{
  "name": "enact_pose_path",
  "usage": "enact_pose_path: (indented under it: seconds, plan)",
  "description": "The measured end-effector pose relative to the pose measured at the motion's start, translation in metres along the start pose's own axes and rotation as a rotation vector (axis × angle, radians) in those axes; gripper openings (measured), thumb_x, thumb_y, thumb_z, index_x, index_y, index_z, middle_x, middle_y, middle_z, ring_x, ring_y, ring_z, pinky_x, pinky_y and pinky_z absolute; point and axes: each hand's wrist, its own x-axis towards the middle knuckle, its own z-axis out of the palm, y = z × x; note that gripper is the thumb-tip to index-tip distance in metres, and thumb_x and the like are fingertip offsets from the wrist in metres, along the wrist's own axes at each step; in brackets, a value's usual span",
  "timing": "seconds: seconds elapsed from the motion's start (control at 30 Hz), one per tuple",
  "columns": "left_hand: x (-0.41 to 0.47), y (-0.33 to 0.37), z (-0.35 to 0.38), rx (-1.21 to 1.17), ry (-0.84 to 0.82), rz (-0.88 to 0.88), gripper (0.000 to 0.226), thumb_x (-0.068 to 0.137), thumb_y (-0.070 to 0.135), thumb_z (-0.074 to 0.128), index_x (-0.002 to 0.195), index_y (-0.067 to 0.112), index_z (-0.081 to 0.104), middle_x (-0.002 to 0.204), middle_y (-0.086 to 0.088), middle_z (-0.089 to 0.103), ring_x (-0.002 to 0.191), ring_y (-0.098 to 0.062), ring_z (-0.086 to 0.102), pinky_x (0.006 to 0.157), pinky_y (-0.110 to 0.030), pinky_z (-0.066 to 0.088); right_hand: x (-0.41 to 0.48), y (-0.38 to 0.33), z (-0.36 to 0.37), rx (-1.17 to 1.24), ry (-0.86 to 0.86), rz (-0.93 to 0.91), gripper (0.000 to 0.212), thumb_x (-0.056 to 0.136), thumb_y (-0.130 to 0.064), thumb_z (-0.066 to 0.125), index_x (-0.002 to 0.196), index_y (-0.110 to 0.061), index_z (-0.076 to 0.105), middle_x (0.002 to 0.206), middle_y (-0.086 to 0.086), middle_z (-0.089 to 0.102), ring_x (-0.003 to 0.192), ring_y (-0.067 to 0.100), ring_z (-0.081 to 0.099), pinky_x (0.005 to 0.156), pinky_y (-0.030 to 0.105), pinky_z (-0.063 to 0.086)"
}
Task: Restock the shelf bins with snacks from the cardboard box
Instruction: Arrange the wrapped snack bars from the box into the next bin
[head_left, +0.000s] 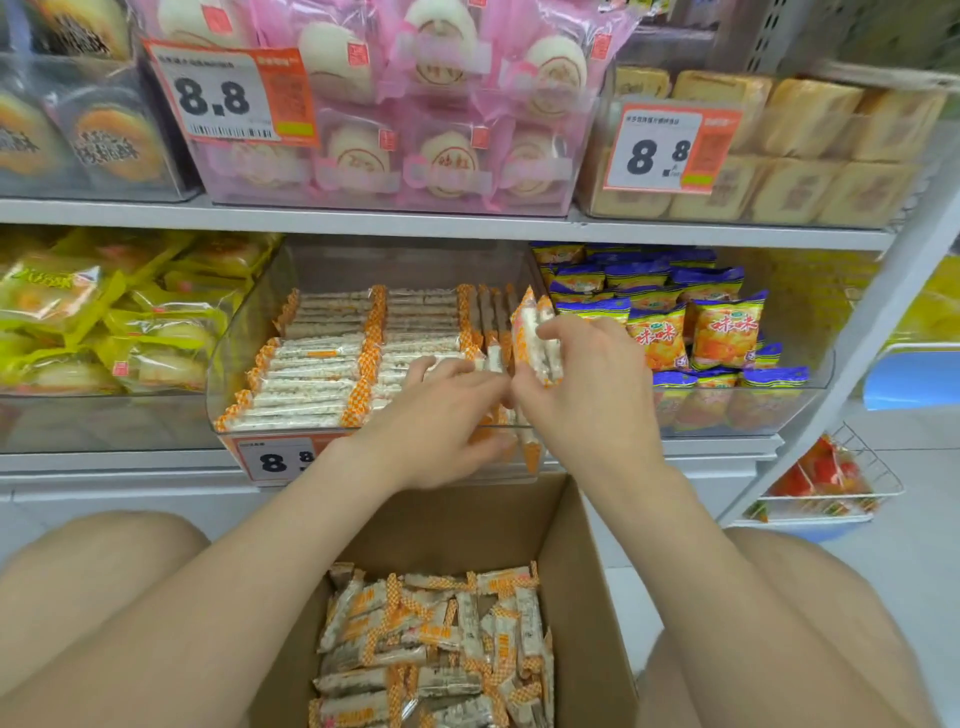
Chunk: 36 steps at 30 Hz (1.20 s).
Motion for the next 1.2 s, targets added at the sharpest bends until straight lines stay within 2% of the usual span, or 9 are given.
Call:
enact_pose_path:
  seconds: [0.17,0.3,0.47,0.63,0.7,0.87,0.97,1.07,1.2]
  plan:
    - [-0.004,-0.001,0.000,-0.207,0.036,-0.076,0.050,0.094,0.057,0.061,0.132,0.033,0.039,0.132,0.017,0.057,0.135,-0.013,0.045,0.119,-0.056,0.026,-0.001,-0.010,0.014,-0.244,-0.054,-0.076,0.024,0.093,-0.026,0.071,0.116,-0.017,0.068,0.103,0.007,0.063,0.089,0.030,0.066,0.065,0.032,0.033]
    - [-0.005,-0.001,-0.001,-0.246,0.019,-0.101,0.067,0.094,0.049,0.067,0.148,0.031,0.033,0.146,0.014,0.054,0.142,-0.012,0.040,0.123,-0.056,0.022,-0.002,-0.016,0.034,-0.422,-0.159,-0.157,0.021,0.065,-0.003,0.087,0.080,-0.008,0.073,0.071,0.013,0.063,0.063,0.035,0.063,0.052,0.035,0.045]
    - [-0.005,-0.002,-0.003,-0.235,0.006,-0.103,0.083,0.094,0.048,0.067,0.161,0.039,0.019,0.167,0.012,0.032,0.153,-0.015,0.028,0.126,-0.056,0.018,-0.004,-0.010,0.040,-0.537,-0.304,-0.237,0.011,0.088,-0.020,0.067,0.096,-0.015,0.073,0.090,0.008,0.071,0.106,0.033,0.053,0.091,0.048,0.036]
    - [0.002,-0.006,0.000,-0.082,-0.087,-0.059,0.084,0.094,0.064,0.057,0.163,0.045,0.014,0.173,0.020,-0.010,0.157,-0.018,0.015,0.120,-0.056,0.017,-0.003,-0.001,0.022,-0.487,-0.170,-0.172,0.020,0.086,-0.025,0.059,0.096,-0.019,0.075,0.107,0.006,0.063,0.109,0.033,0.047,0.089,0.047,0.030]
    - [0.006,-0.003,0.001,0.034,-0.112,-0.051,0.082,0.093,0.071,0.050,0.163,0.041,0.019,0.174,0.017,-0.005,0.155,-0.021,0.017,0.116,-0.057,0.022,0.002,0.007,0.009,-0.286,-0.074,-0.017,0.022,0.086,-0.016,0.061,0.105,-0.021,0.072,0.110,0.007,0.057,0.106,0.033,0.049,0.086,0.042,0.035]
    - [0.018,0.012,0.003,0.191,-0.101,-0.081,0.078,0.090,0.074,0.046,0.150,0.025,0.038,0.160,0.009,0.036,0.146,-0.029,0.029,0.113,-0.064,0.020,0.006,0.025,0.001,0.063,-0.257,0.221,0.028,0.098,-0.011,0.057,0.124,-0.013,0.068,0.096,0.009,0.074,0.092,0.030,0.068,0.072,0.032,0.050]
    - [0.018,0.018,0.009,0.139,-0.099,-0.077,0.090,0.092,0.072,0.049,0.160,0.019,0.026,0.171,0.001,0.020,0.160,-0.028,0.011,0.125,-0.062,0.008,0.001,0.023,0.008,0.077,-0.247,0.186,0.016,0.100,-0.019,0.058,0.110,-0.015,0.069,0.085,0.007,0.072,0.084,0.035,0.066,0.070,0.042,0.057]
    - [0.016,0.021,0.014,0.118,-0.111,-0.011,0.094,0.097,0.065,0.049,0.168,0.019,0.007,0.176,-0.001,0.006,0.162,-0.023,0.005,0.131,-0.051,0.006,0.000,0.024,0.013,0.021,-0.247,0.164,0.011,0.100,-0.019,0.058,0.105,-0.015,0.066,0.086,0.008,0.071,0.080,0.033,0.065,0.062,0.037,0.051]
    - [0.019,0.017,0.010,-0.009,-0.157,0.004,0.078,0.103,0.059,0.041,0.167,0.020,0.018,0.176,-0.002,0.012,0.162,-0.021,0.005,0.131,-0.051,0.004,0.000,0.022,0.014,-0.019,-0.253,0.157,0.008,0.099,-0.015,0.057,0.102,-0.011,0.064,0.084,0.010,0.068,0.070,0.028,0.058,0.047,0.028,0.033]
